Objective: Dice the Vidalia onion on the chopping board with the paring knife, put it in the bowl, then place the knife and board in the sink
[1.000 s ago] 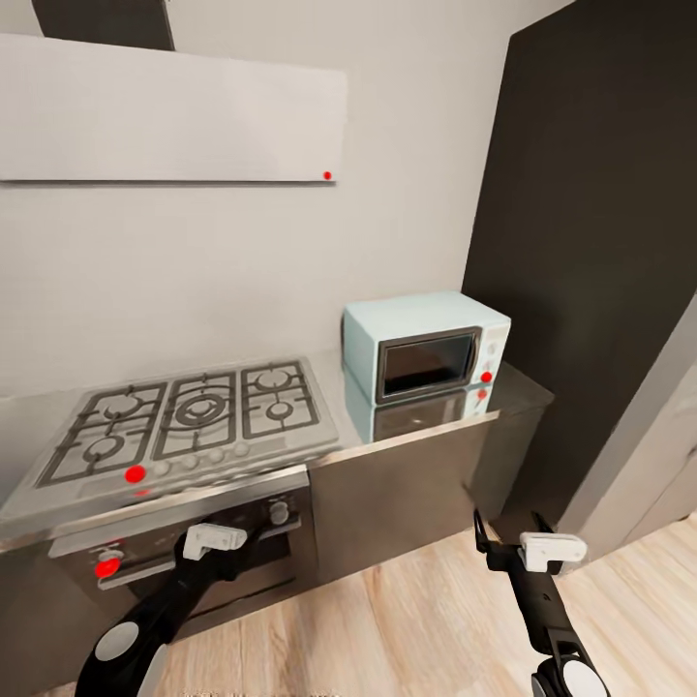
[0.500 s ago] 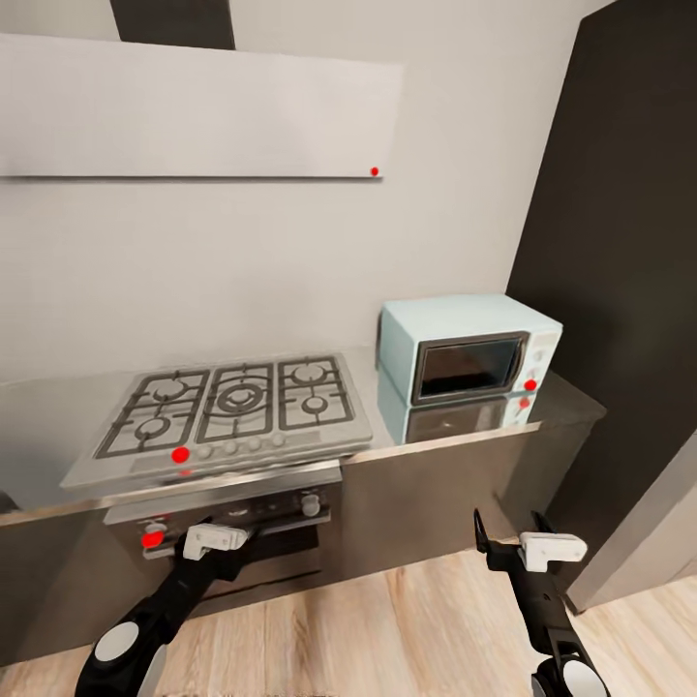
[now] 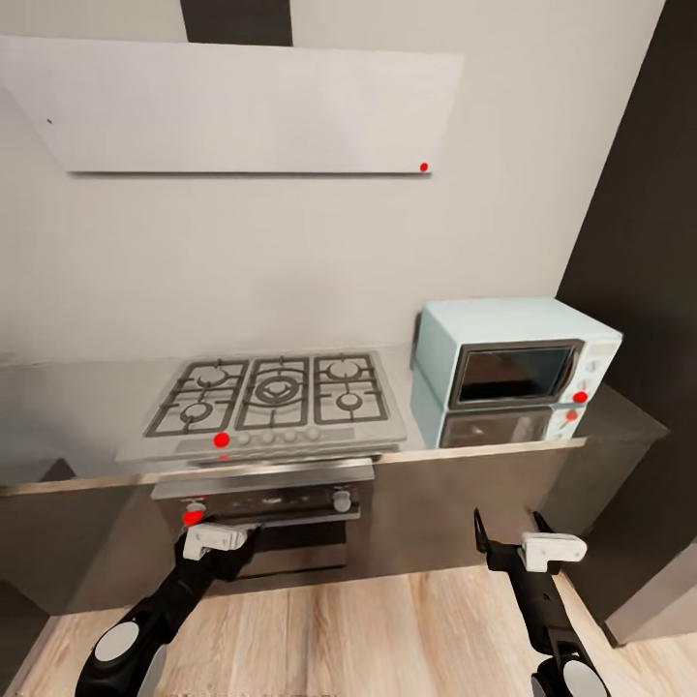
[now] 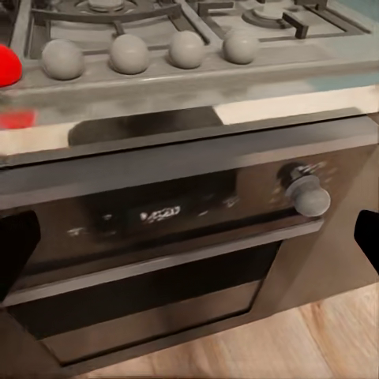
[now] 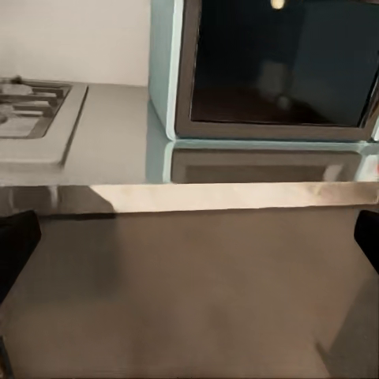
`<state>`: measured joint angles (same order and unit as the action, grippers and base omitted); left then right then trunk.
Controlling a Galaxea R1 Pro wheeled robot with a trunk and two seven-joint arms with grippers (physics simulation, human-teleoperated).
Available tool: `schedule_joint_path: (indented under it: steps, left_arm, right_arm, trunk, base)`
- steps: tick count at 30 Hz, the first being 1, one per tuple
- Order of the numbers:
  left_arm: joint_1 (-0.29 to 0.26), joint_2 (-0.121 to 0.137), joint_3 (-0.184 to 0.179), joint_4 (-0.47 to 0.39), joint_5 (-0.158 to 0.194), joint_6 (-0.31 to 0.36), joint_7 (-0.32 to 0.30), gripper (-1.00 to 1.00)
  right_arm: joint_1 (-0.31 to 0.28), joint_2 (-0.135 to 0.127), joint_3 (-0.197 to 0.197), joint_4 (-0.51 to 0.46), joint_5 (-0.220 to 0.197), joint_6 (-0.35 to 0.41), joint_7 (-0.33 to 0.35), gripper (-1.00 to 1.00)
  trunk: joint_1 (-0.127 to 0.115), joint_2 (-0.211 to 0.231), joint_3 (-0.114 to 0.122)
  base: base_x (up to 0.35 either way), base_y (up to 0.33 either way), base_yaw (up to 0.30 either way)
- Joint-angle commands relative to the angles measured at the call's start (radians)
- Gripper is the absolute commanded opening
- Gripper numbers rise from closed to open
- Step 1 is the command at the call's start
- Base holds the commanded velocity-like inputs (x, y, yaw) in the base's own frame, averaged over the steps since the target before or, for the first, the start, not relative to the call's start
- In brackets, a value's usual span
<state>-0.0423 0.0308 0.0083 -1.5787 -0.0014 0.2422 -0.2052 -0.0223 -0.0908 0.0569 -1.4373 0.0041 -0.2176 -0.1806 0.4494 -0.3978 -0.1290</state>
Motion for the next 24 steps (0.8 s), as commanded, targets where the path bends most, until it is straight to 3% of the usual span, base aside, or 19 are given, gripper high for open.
schedule_joint_path:
  steps: [1,24]
  left_arm:
    - [-0.001,0.0,0.001,-0.001,0.0,0.006,-0.005,1.0]
    - [-0.001,0.0,0.001,-0.001,0.0,0.006,-0.005,1.0]
  right_arm:
    - [-0.001,-0.001,0.003,0.0,0.001,-0.002,-0.008,1.0]
    - [-0.001,-0.001,0.003,0.0,0.001,-0.002,-0.008,1.0]
  trunk:
    - [0.001,-0.002,-0.003]
    - [0.001,-0.002,-0.017]
  base:
    - [0.0,0.0,0.25]
    - [0.0,0.0,0.25]
